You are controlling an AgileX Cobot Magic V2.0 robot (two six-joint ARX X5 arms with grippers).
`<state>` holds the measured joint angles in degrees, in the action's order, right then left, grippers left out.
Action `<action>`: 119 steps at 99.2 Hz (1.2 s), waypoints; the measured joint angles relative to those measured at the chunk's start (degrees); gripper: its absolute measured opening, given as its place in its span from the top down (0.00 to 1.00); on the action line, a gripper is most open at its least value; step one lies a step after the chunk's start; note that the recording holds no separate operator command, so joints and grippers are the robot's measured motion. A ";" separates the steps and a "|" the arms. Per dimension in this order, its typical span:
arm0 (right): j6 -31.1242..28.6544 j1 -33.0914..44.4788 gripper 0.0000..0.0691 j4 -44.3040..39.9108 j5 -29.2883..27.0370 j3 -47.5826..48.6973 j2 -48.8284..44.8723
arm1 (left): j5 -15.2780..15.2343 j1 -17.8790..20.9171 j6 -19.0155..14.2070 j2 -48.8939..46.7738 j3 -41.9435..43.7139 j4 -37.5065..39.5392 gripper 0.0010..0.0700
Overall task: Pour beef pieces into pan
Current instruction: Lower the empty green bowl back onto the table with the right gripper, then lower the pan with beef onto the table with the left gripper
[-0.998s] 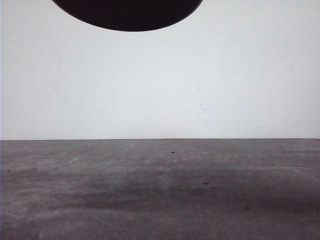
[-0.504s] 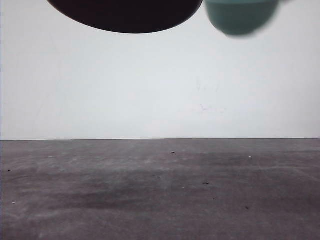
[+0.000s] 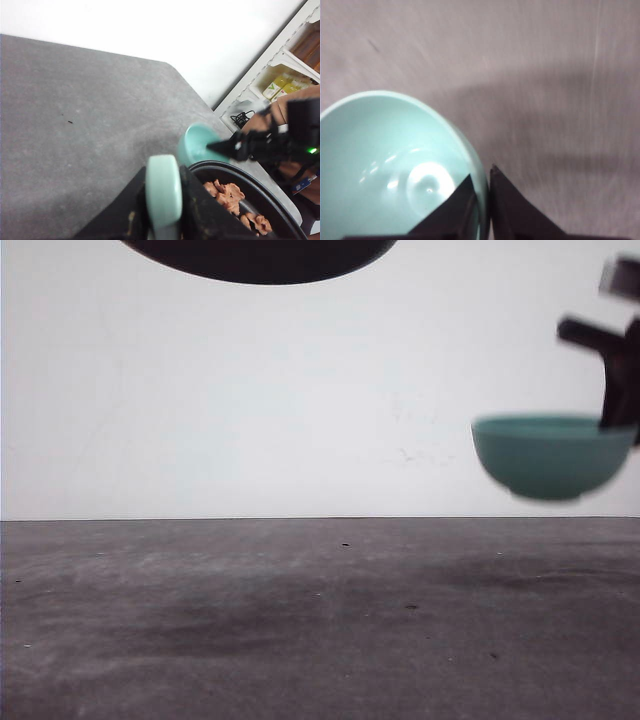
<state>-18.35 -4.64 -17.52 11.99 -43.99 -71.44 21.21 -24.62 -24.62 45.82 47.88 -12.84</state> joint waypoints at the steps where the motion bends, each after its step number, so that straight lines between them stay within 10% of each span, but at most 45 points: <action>1: -0.04 0.00 0.97 0.20 -0.02 0.24 -0.31 | 0.00 0.00 0.00 0.00 0.00 0.07 0.94; 40: -0.15 0.00 0.96 0.76 0.00 1.44 -9.94 | -0.42 0.00 1.07 0.00 0.00 0.68 0.94; 56: -0.13 0.00 0.59 1.84 0.07 1.42 -10.08 | -1.49 0.00 1.53 0.00 0.00 0.68 0.94; 70: -0.11 0.00 0.49 1.62 0.26 1.42 -9.46 | -2.19 0.00 2.84 0.00 0.00 0.55 0.94; 119: 1.22 -3.87 0.48 1.29 0.00 0.42 21.81 | -12.70 2.29 5.01 9.57 -13.73 20.06 0.94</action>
<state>-17.12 -8.51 -16.23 11.99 -43.57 -49.63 8.51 -22.33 -19.62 55.40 34.15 7.22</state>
